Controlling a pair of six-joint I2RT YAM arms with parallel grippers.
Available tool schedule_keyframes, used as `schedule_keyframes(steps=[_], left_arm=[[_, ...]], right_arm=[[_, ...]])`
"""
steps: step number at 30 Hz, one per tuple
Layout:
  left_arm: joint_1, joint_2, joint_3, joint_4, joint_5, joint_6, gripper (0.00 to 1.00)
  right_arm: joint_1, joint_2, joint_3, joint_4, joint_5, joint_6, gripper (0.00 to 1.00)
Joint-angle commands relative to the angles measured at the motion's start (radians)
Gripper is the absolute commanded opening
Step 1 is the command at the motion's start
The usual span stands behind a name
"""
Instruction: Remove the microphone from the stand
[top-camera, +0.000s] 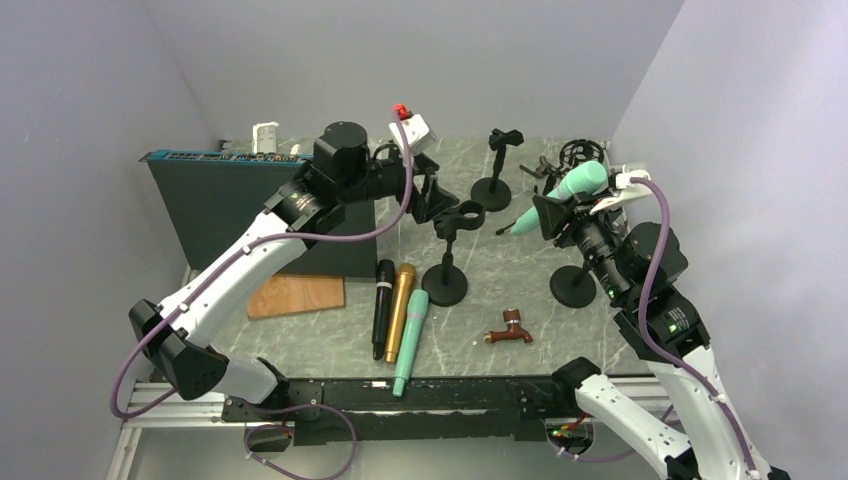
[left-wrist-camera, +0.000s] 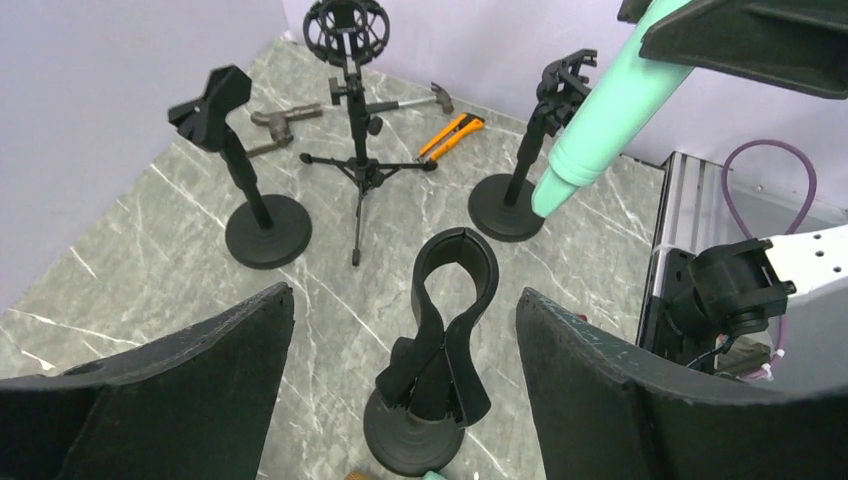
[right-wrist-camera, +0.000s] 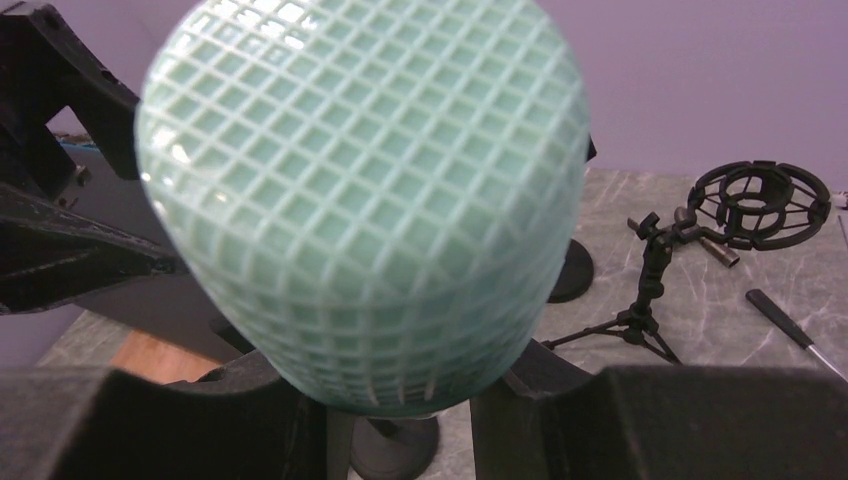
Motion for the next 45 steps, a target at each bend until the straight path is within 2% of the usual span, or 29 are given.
schedule_keyframes(steps=[1,4,9,15,23,27,30,34,38,45], left_arm=[[-0.047,0.035,0.008,-0.023,-0.104,0.014,0.84],[-0.064,0.043,-0.068,0.014,-0.154,0.036,0.82],[-0.066,0.060,-0.207,0.065,-0.181,-0.026,0.77],[-0.073,0.075,-0.215,0.045,-0.187,-0.034,0.75],[-0.076,0.010,-0.137,0.007,-0.106,-0.050,0.82],[-0.078,-0.039,-0.093,-0.037,-0.066,-0.034,0.88],[-0.077,-0.094,-0.073,-0.069,-0.069,-0.005,0.93],[-0.077,-0.195,-0.106,-0.051,-0.145,0.064,0.99],[-0.077,-0.313,-0.210,0.012,-0.263,0.127,0.99],[-0.077,-0.472,-0.399,0.122,-0.413,0.167,0.99]], right_arm=[[0.000,-0.006,0.001,0.032,-0.011,0.014,0.00],[0.000,-0.015,-0.002,0.029,-0.009,0.014,0.00],[0.000,-0.021,-0.013,0.028,-0.005,0.013,0.00],[0.000,-0.017,-0.023,0.033,-0.013,0.015,0.00],[-0.001,0.007,-0.063,0.002,0.012,0.051,0.00],[-0.001,0.040,-0.131,-0.040,0.027,0.150,0.00],[-0.001,0.055,-0.223,-0.022,-0.030,0.239,0.00],[0.000,0.099,-0.340,0.041,-0.166,0.385,0.00],[0.000,0.120,-0.498,0.137,-0.287,0.506,0.00],[-0.001,0.226,-0.595,0.185,-0.371,0.560,0.00]])
